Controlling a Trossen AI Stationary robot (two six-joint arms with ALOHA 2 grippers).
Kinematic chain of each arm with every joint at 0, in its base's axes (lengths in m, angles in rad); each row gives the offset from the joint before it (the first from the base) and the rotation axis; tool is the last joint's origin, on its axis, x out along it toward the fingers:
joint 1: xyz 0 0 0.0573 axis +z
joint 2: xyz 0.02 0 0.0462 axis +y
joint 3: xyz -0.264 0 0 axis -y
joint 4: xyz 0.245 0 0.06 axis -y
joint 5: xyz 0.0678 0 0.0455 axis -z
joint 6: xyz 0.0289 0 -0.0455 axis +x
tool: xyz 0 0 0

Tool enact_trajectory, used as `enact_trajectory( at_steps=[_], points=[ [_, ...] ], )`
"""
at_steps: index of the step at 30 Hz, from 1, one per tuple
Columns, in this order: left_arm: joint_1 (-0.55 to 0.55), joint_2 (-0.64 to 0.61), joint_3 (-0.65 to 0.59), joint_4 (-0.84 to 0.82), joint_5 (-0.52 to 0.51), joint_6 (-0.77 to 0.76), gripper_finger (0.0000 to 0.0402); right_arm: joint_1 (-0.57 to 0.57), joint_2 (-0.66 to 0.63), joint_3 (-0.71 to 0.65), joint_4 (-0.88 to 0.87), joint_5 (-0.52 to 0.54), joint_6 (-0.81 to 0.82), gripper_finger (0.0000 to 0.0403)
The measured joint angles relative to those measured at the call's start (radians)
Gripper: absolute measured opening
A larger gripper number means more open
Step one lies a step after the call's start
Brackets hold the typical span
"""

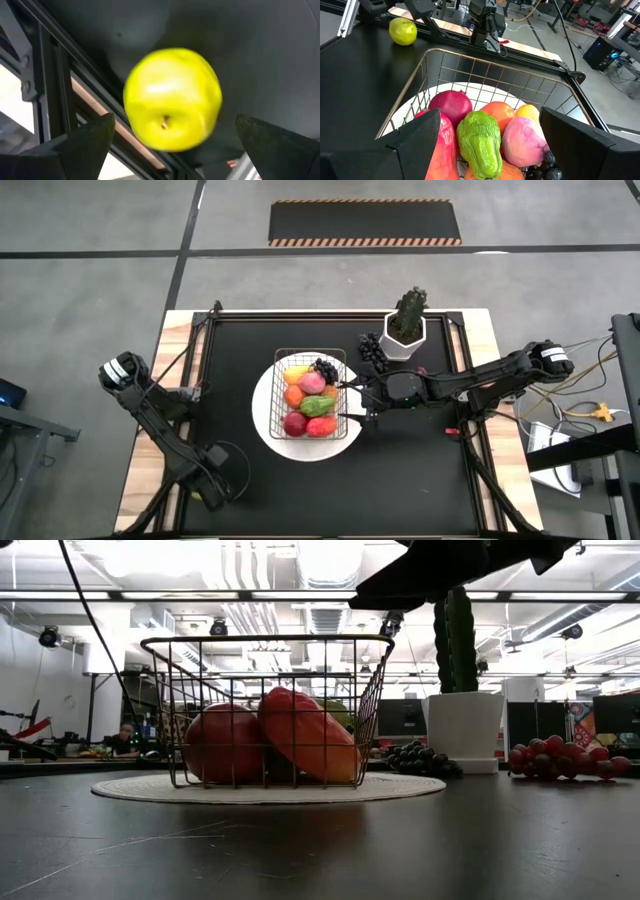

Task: Build produce basket
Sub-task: Put the green apple into the wire basket

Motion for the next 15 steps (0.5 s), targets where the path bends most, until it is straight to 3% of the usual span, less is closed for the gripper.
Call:
enact_trajectory(
  at_steps=[8, 15],
  points=[
    [0.0, 0.0, -0.066, 0.07, 0.001, -0.018, 0.0386, 0.0, 0.0, 0.0, -0.001, 0.0, 0.0, 0.0329],
    [0.0, 0.0, -0.059, 0.076, 0.002, -0.024, 0.0301, 0.0, 0.0, 0.0, -0.002, 0.0, -0.003, 0.0329]
  ],
)
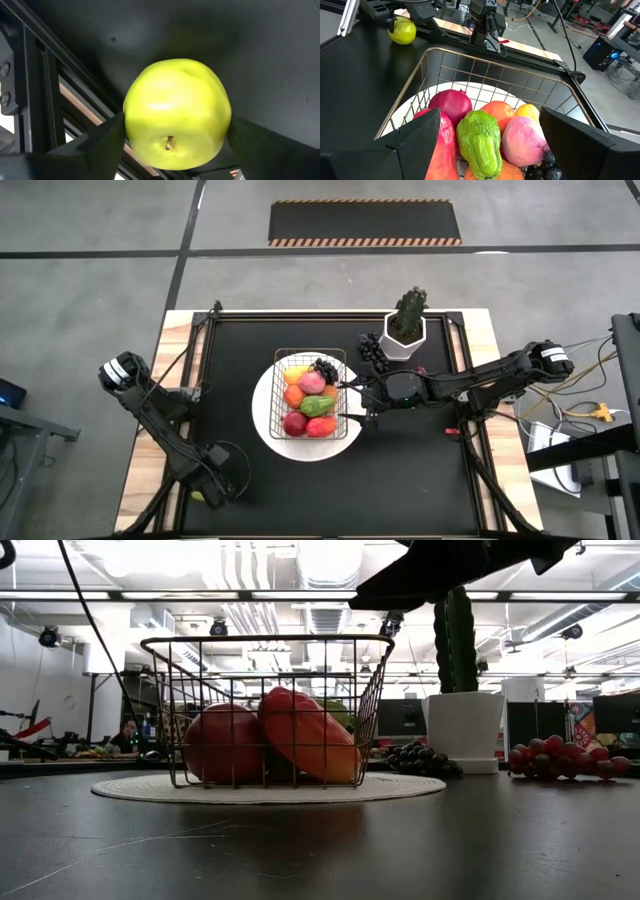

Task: Build produce basket
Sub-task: Put the green apple into the wire basket

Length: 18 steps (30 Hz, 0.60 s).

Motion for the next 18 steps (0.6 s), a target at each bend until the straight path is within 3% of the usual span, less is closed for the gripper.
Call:
enact_trajectory(
  at_steps=[4, 12, 18],
  points=[
    [0.004, 0.0, 0.014, 0.0, 0.0, -0.004, 0.0257, 0.0, 0.0, 0.0, -0.008, 0.0, 0.001, 0.0329],
    [0.088, 0.0, 0.142, 0.0, -0.005, 0.024, 0.0255, 0.0, -0.004, 0.0, -0.042, 0.001, -0.012, 0.0329],
    [0.214, 0.046, 0.368, -0.013, -0.136, 0.266, 0.0258, 0.0, -0.053, -0.001, -0.13, 0.001, -0.016, 0.0329]
  ],
)
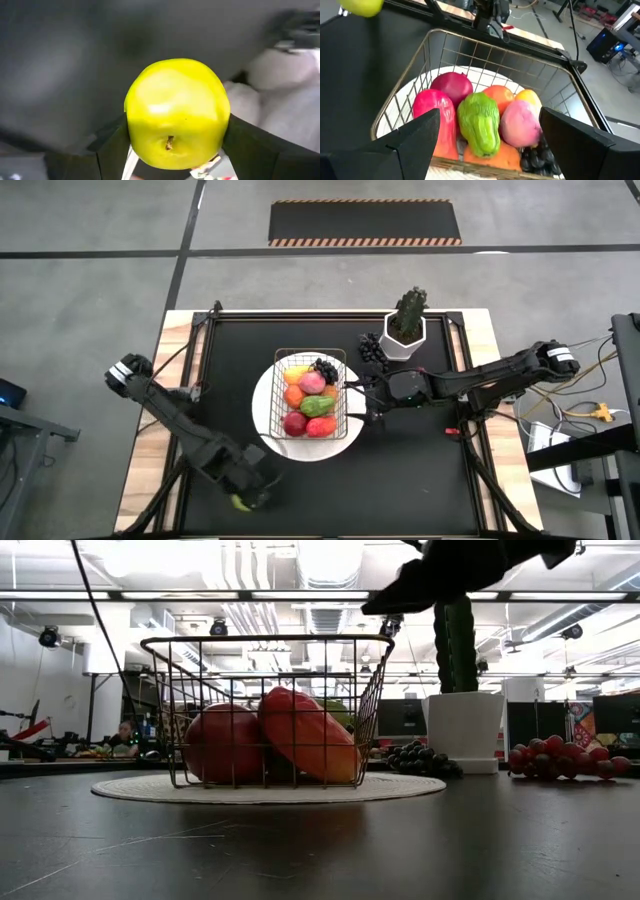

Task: Build produce basket
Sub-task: Put the green apple into the wire basket

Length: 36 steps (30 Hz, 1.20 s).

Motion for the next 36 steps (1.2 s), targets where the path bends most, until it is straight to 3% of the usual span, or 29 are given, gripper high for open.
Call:
enact_trajectory(
  at_steps=[5, 13, 18, 26, 31, 36],
  points=[
    [0.12, 0.085, 0.208, -0.055, -0.028, 0.325, 0.026, 0.0, -0.058, 0.0, -0.151, 0.0, 0.022, 0.0329],
    [0.308, 0.203, 0.531, -0.378, -0.038, 0.777, 0.0262, 0.0, -0.122, -0.03, -0.252, -0.002, 0.069, 0.0329],
    [0.443, 0.261, 0.66, -0.531, -0.146, 1.058, 0.0262, 0.0, -0.187, -0.072, -0.256, -0.002, 0.075, 0.0329],
    [0.677, 0.294, 0.63, -0.558, -0.358, 1.491, 0.0262, 0.0, -0.285, -0.108, -0.248, -0.002, 0.105, 0.0329],
    [0.84, 0.319, 0.559, -0.519, -0.373, 1.598, 0.0263, 0.0, -0.294, -0.121, -0.247, -0.002, 0.105, 0.0329],
    [0.93, 0.365, 0.517, -0.518, -0.372, 1.652, 0.0263, 0.0, -0.292, -0.121, -0.22, -0.002, 0.087, 0.0329]
  ],
)
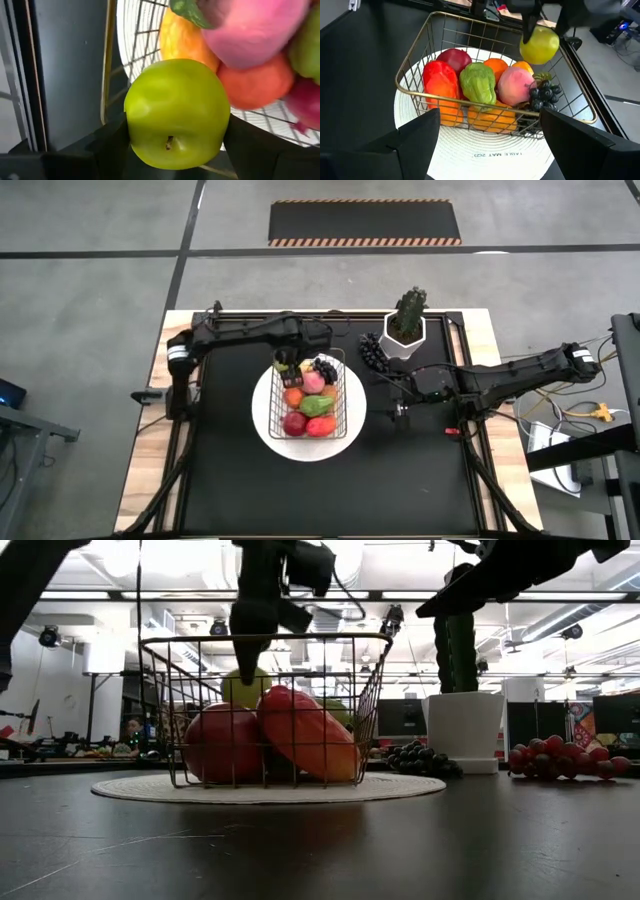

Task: Build produce basket
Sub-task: Put the green apple into the wire basket, then put the red grapes into the wire basket

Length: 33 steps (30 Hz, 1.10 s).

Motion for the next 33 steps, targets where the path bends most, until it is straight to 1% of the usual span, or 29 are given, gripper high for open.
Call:
enact_trajectory(
  at_steps=[5, 17, 20, 23, 27, 33],
  points=[
    [0.01, 0.033, -0.006, 0.003, 0.001, 0.043, 0.0263, 0.0, 0.0, 0.0, -0.002, 0.0, 0.0, 0.0329],
    [0.009, 0.06, -0.006, 0.035, -0.007, 0.053, 0.0264, 0.0, 0.0, 0.0, -0.006, 0.001, 0.002, 0.0329],
    [0.009, 0.058, -0.006, 0.035, -0.007, 0.053, 0.0277, 0.0, 0.0, 0.0, -0.006, 0.001, 0.003, 0.0329],
    [0.008, 0.054, -0.006, 0.035, -0.007, 0.054, 0.0303, 0.0, 0.0, -0.001, -0.006, 0.001, 0.012, 0.0329],
    [0.0, 0.043, -0.007, 0.024, -0.007, 0.098, 0.033, 0.0, 0.001, -0.003, -0.006, 0.002, 0.013, 0.0329],
    [-0.062, -0.039, -0.008, 0.031, -0.009, 0.079, 0.0337, 0.0, 0.001, -0.006, -0.006, 0.002, 0.018, 0.0329]
  ],
)
